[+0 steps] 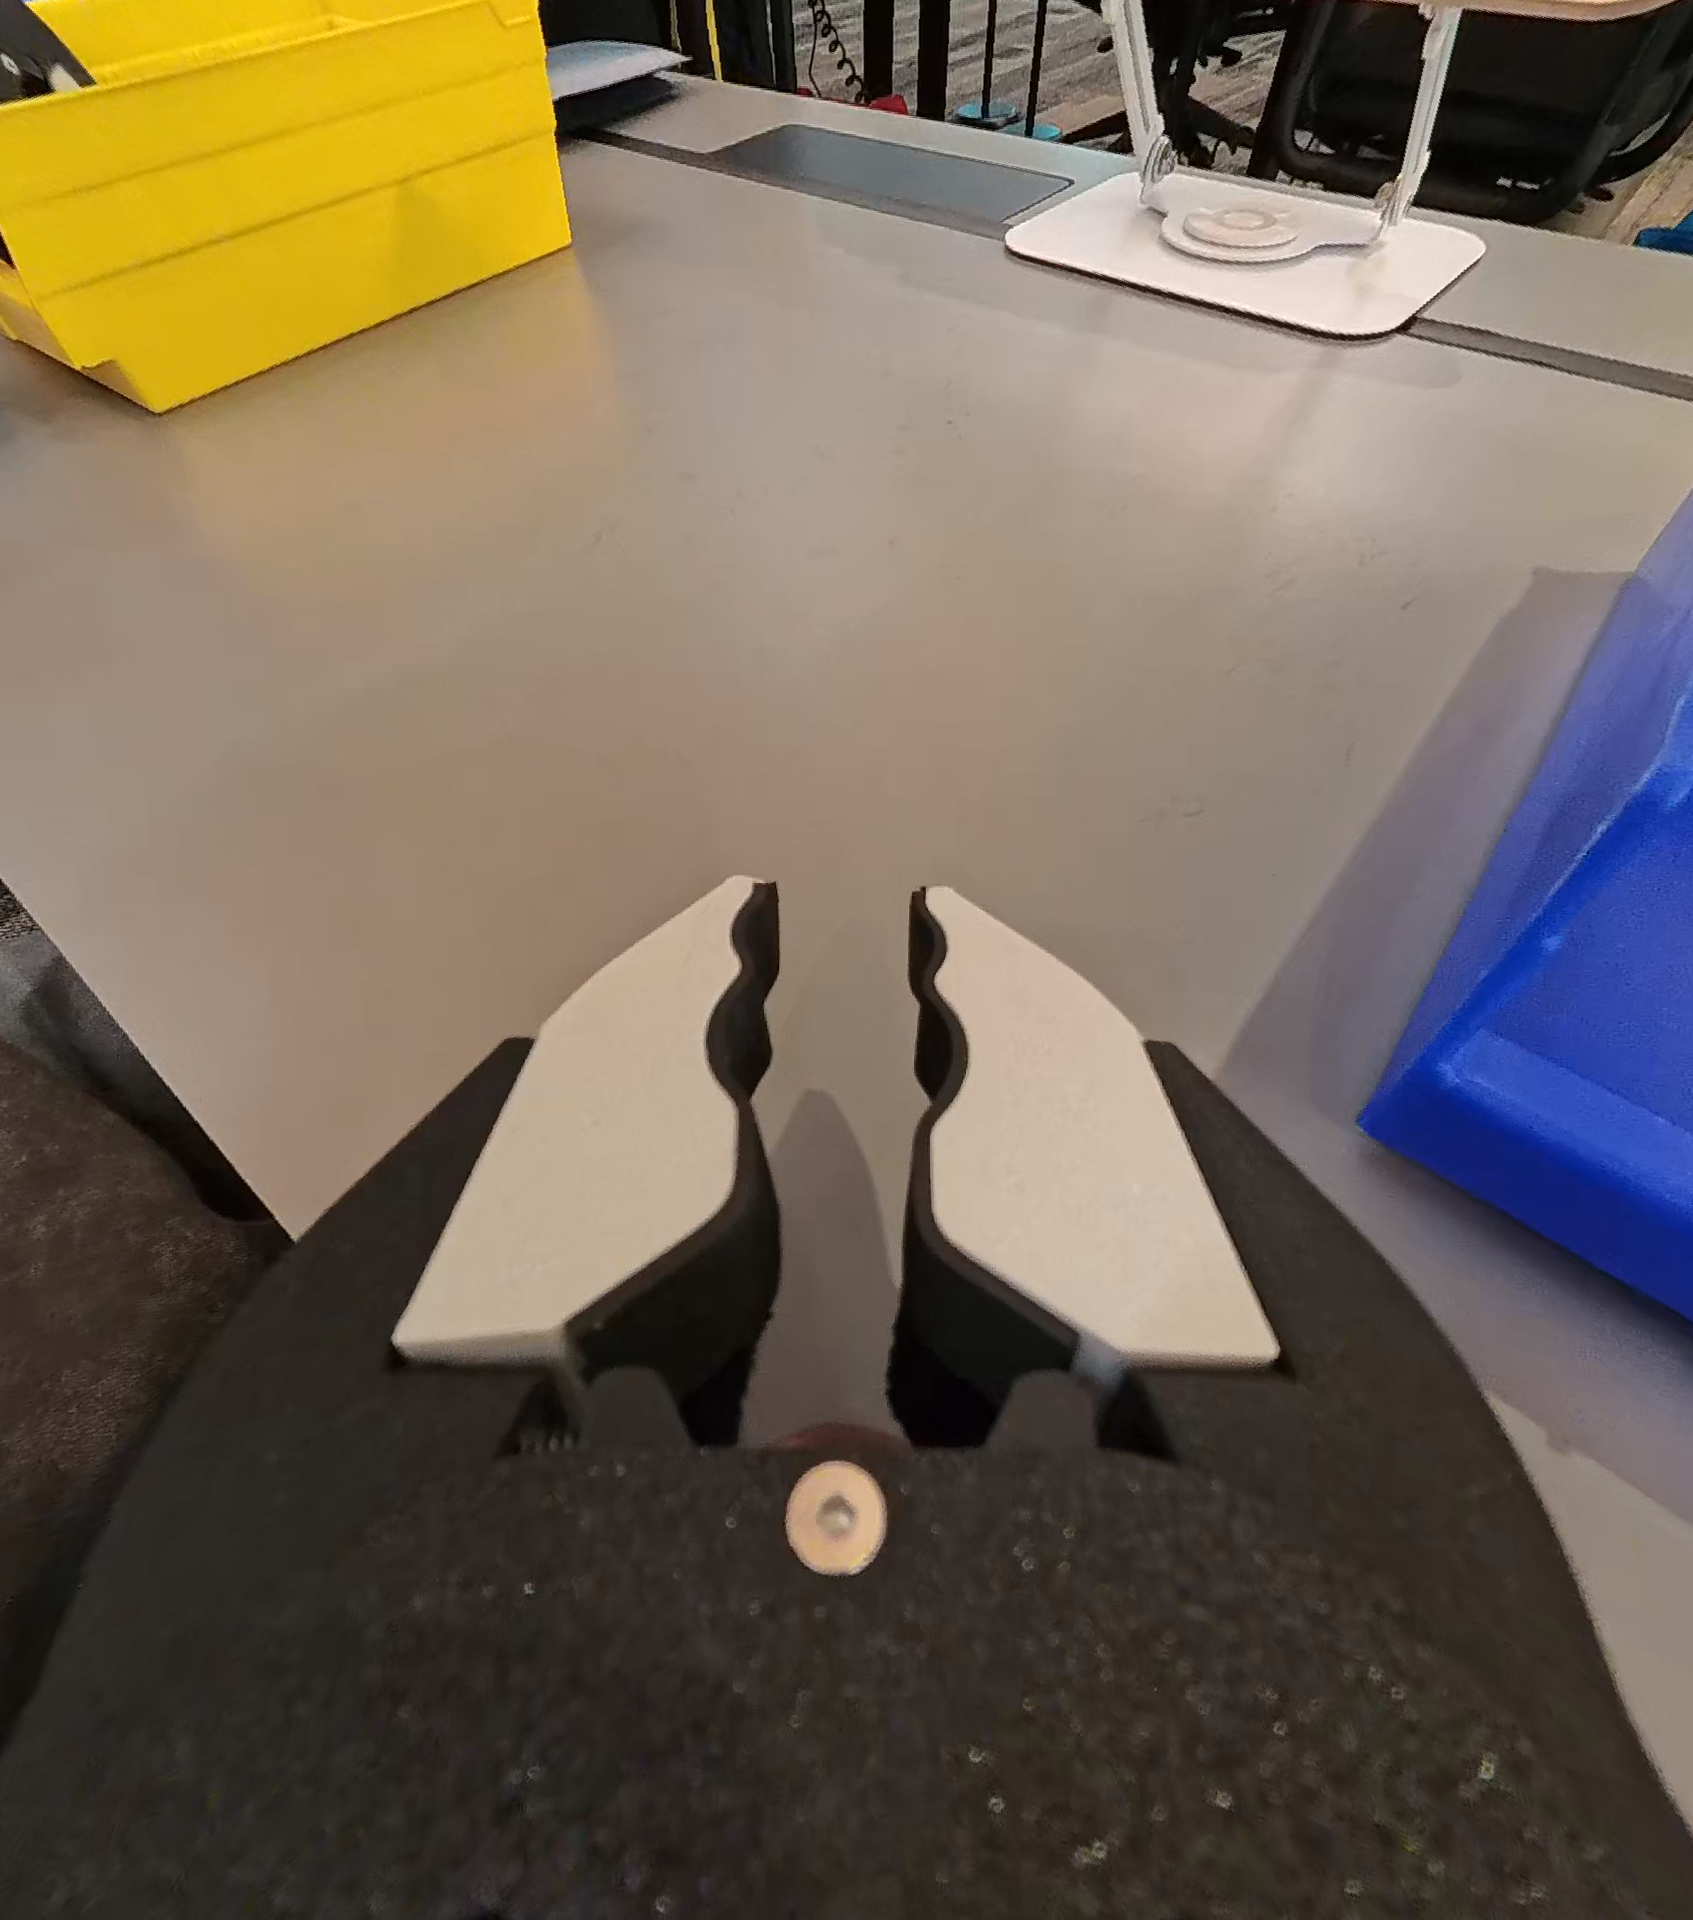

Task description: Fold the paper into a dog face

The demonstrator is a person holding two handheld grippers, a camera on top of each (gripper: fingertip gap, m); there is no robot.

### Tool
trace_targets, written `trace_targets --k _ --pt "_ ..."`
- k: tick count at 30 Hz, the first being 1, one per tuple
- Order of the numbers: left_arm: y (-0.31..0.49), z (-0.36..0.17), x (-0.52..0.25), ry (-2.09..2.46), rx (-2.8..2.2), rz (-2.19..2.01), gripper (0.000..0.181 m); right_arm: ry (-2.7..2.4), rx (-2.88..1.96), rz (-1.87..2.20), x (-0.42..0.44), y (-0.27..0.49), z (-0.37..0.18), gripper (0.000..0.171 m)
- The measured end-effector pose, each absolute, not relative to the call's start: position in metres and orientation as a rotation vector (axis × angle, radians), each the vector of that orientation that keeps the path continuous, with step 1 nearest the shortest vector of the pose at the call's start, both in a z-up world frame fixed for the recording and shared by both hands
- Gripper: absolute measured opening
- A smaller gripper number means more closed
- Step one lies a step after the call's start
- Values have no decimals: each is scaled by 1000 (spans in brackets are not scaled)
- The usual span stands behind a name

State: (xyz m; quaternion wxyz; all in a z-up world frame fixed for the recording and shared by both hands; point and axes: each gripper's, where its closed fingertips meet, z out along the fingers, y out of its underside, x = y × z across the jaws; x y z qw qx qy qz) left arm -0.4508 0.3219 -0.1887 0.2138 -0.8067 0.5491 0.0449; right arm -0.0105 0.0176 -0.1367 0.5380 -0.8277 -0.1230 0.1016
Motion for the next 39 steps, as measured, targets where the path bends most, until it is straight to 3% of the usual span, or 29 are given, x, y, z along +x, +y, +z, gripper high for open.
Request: trace_targets --k 10,23,31,39 --pt "332 -143 -462 1419 -2148 121 0 -294 -1968 239 -11 17 -136 23" --pt "312 8 -441 1429 -1861 183 0 -299 -1959 237 -11 16 -134 23" --pt "221 75 -334 1607 -1548 -108 0 -306 -1952 242 -12 14 -133 23" --pt "154 43 -207 1753 -1390 -490 0 -315 -1939 237 -12 12 -131 23"
